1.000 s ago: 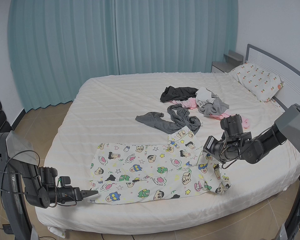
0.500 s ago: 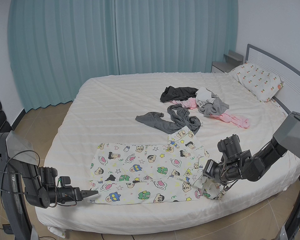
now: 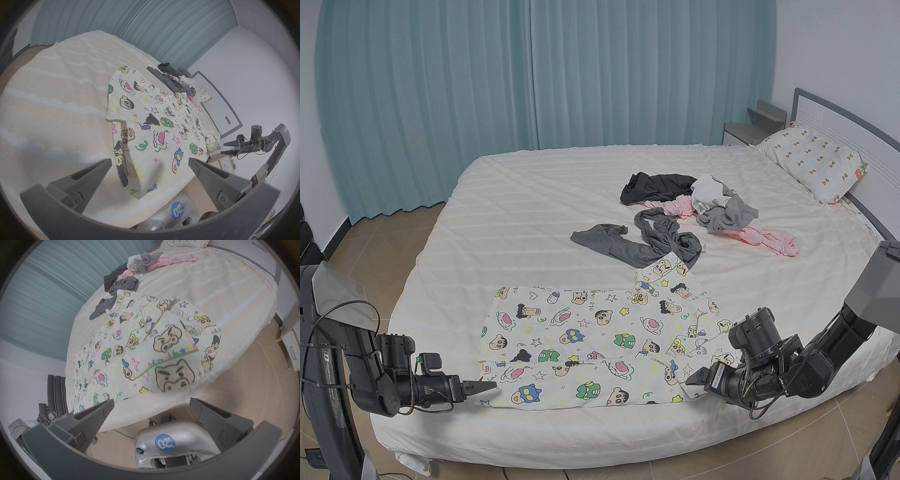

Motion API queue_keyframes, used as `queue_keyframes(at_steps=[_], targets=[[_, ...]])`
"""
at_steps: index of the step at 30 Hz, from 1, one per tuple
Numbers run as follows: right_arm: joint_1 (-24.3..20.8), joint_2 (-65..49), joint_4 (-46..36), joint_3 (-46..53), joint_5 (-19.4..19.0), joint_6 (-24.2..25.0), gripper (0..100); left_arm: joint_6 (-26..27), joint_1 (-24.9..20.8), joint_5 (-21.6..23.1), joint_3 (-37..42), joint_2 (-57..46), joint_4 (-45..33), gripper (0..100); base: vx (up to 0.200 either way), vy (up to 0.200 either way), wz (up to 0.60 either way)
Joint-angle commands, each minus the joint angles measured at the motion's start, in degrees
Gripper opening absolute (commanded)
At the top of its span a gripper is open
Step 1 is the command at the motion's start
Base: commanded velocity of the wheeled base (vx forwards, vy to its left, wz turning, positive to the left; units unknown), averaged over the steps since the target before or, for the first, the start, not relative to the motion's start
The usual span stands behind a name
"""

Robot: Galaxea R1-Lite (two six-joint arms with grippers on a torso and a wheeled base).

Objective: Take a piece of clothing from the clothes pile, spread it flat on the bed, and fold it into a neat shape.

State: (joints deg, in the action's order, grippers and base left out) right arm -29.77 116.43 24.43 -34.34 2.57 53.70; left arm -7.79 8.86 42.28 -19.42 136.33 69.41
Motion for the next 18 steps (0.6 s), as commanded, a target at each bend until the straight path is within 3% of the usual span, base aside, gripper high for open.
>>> queue_keyframes(at_steps=[1, 6, 9, 18], targets=[[1.64, -3.23, 0.97, 1.29, -0.46, -0.26, 100, -0.03, 0.01, 0.00, 0.00, 0.08, 0.02, 100, 0.000, 0.000, 0.00], [3.40, -6.92, 0.97, 0.85, -1.61, -0.44, 100, -0.03, 0.01, 0.00, 0.00, 0.08, 0.02, 100, 0.000, 0.000, 0.00], [4.02, -8.06, 1.32, -0.55, -5.03, -0.88, 100, -0.03, 0.01, 0.00, -0.09, 0.08, 0.02, 100, 0.000, 0.000, 0.00], [4.19, 5.47, 1.41, -8.29, -6.18, -3.60, 100, -0.38, 0.01, 0.00, -0.09, -0.01, 0.02, 100, 0.000, 0.000, 0.00]])
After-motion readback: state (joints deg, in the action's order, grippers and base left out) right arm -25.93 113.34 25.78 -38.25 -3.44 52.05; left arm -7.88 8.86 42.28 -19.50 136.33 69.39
